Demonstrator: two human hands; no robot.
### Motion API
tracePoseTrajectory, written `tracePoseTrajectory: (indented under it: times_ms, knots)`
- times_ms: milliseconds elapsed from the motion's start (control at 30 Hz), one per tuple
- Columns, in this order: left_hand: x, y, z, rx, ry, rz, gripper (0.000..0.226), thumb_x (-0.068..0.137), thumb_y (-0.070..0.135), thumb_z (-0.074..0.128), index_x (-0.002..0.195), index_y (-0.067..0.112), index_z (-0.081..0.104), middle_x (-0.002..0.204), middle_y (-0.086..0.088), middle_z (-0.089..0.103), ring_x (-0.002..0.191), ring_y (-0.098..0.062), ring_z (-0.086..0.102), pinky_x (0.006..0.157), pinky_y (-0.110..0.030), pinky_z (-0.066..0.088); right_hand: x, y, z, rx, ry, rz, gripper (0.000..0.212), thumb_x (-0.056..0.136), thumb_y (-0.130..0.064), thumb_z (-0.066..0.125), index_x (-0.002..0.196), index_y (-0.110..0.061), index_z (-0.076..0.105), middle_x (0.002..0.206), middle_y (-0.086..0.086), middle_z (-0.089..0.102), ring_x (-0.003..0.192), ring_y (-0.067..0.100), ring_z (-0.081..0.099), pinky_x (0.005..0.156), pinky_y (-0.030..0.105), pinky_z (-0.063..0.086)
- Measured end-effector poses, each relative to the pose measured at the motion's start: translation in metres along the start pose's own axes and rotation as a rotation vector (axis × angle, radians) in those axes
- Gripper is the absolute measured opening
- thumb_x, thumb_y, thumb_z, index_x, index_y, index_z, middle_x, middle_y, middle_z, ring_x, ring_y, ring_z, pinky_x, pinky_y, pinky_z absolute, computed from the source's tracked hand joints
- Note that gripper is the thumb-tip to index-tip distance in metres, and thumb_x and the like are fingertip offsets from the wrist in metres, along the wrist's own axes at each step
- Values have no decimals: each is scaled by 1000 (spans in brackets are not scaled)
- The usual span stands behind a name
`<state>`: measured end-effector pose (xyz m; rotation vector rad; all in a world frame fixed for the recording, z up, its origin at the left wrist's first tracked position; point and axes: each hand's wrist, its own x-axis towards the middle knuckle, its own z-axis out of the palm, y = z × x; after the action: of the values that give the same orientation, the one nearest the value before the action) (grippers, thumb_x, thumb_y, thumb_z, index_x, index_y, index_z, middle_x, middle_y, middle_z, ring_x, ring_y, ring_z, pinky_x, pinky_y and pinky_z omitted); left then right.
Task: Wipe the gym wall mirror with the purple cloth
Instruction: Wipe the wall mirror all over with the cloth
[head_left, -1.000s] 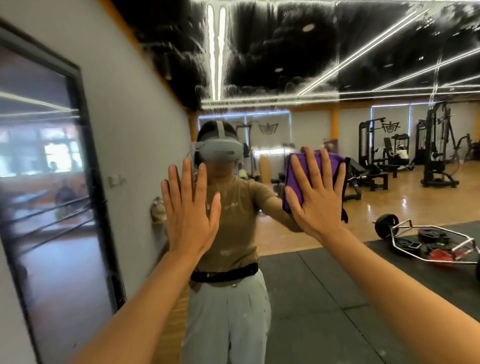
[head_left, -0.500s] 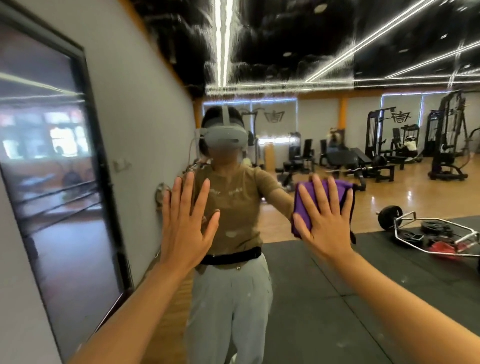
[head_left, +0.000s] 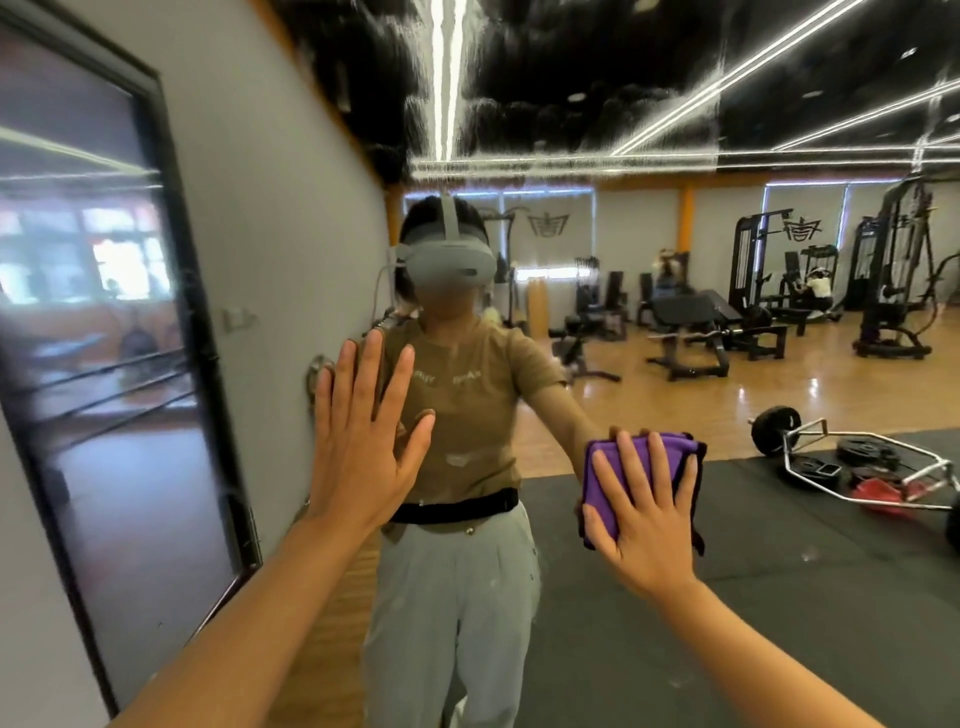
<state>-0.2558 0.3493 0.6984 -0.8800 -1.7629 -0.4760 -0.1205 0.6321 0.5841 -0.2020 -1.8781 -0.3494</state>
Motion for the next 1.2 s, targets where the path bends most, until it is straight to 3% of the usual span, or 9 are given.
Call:
tracePoseTrajectory:
  times_ms: [167, 433, 567, 700, 800, 933, 1100, 1200]
  knots:
    - [1, -6, 1, 49, -34, 26, 72, 103, 51, 33, 162, 25, 3, 170, -8, -4, 156, -29, -6, 125, -45, -7, 21, -1, -5, -13, 14, -6, 61, 104, -53, 27, 159, -28, 23, 170, 0, 8, 154, 35, 14, 113, 72, 17]
    - [1, -6, 5, 72, -3, 42, 71, 103, 51, 32, 162, 23, 3, 169, -8, -5, 156, -29, -6, 125, -47, -6, 162, -10, -35, 36, 154, 117, 59, 107, -50, 24, 160, -26, 20, 167, 5, 18, 154, 34, 12, 121, 62, 2]
    - [1, -8, 2, 30, -4, 52, 71, 103, 49, 36, 162, 22, 7, 169, -9, -2, 156, -28, -6, 126, -49, -3, 112, -25, -21, 43, 139, 91, 58, 107, -48, 26, 160, -26, 19, 167, 5, 15, 154, 36, 13, 120, 65, 6]
    - [-7, -10, -2, 19, 20, 47, 68, 102, 45, 42, 160, 16, 21, 168, -13, 10, 156, -29, 2, 126, -49, 4, -1, -43, 1, 47, -60, -64, 60, 107, -52, 21, 162, -31, 11, 170, 2, 6, 155, 33, 6, 116, 70, 12]
    - [-15, -12, -1, 63, 19, 16, 69, 103, 47, 39, 160, 15, 22, 168, -13, 10, 156, -30, 4, 126, -48, 4, -25, -42, 2, 13, -141, -70, 60, 107, -54, 18, 162, -33, 7, 170, -1, 2, 156, 30, 3, 118, 66, 8]
    - [-16, -18, 3, 70, 8, 35, 70, 103, 50, 36, 162, 19, 13, 169, -11, 6, 156, -28, 0, 126, -50, 4, 25, -44, -12, 20, -97, -116, 59, 107, -53, 20, 162, -32, 12, 170, 2, 7, 155, 31, 8, 121, 62, 3]
    - [-17, -19, 6, 77, 35, 40, 69, 104, 50, 35, 161, 19, 14, 169, -9, 4, 156, -28, 0, 126, -49, 2, 147, -57, -34, 49, 69, 9, 57, 108, -49, 24, 159, -24, 26, 166, 7, 18, 154, 34, 15, 121, 63, 5]
    - [-16, -18, 6, 79, 52, 46, 68, 104, 49, 36, 161, 18, 17, 169, -9, 4, 156, -26, -1, 126, -47, 1, 156, -60, -32, 30, 115, 47, 56, 108, -48, 26, 159, -24, 27, 166, 7, 20, 154, 34, 15, 121, 63, 6]
